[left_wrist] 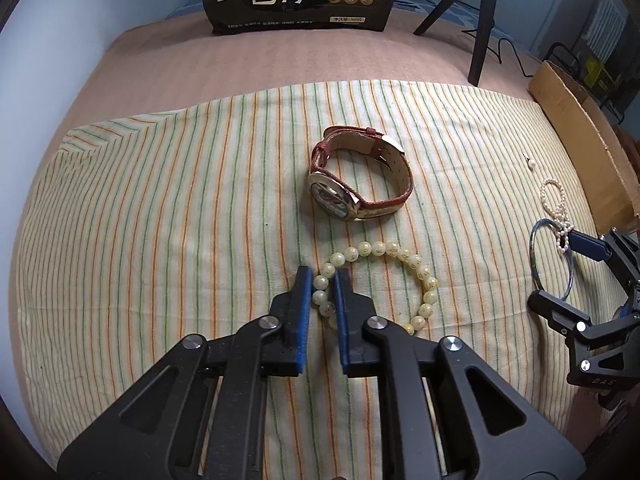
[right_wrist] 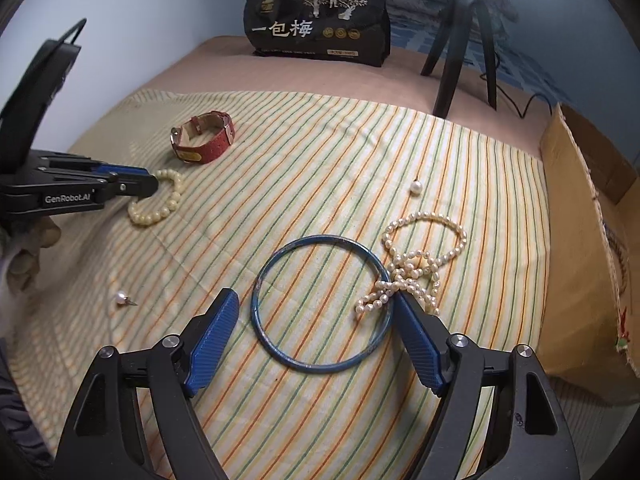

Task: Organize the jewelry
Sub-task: 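Close the left tool on the cream bracelet while the right tool grips the blue bangle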

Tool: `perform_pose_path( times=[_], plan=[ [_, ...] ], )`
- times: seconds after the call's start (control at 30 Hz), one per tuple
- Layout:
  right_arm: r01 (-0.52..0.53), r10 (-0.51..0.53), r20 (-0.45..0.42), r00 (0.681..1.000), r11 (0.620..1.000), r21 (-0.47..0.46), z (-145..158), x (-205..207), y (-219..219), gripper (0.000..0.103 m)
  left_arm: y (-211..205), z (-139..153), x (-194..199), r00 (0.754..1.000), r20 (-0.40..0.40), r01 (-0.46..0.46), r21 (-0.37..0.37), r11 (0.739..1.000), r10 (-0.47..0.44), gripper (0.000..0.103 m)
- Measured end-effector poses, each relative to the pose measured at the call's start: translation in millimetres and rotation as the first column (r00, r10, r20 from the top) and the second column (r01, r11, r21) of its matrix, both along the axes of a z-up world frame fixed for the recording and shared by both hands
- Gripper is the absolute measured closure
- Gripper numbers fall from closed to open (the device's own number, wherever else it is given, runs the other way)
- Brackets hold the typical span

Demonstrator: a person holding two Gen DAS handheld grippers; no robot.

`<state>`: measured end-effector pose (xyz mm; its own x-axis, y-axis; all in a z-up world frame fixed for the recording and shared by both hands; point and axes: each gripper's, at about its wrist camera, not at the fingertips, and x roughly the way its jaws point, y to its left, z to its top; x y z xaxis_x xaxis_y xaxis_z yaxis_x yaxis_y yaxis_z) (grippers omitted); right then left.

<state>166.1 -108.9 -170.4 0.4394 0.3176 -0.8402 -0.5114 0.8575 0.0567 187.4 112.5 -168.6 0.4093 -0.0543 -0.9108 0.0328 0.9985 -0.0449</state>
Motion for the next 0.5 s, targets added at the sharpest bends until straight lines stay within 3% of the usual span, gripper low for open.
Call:
perform_pose_path(
  times=[0.13, 0.2, 0.5],
  plan=[
    [-0.005, 0.005, 0.01, 1.0, 1.0, -0.008, -1.4, 1.7, 2.3, 0.025, -0.4, -0.3, -0.7, 1.0, 0.002, -0.003, -0.003, 1.0, 0.003, 0.094],
    [-0.007, 0.007, 0.012, 1.0, 1.0, -0.008, -1.1, 1.7, 2.6, 0.032, 0.3, 0.1, -1.0, 1.0, 0.001, -0.008, -0.011, 1.0, 0.008, 0.094],
    [-0.011, 0.012, -0.031, 0.999, 0.998, 0.054, 4.6, 0.4, -6.7, 0.032, 3.0, 8.4, -7.3, 1.0, -0.006, -0.023, -0.063, 0.998, 0.023, 0.097]
  ],
)
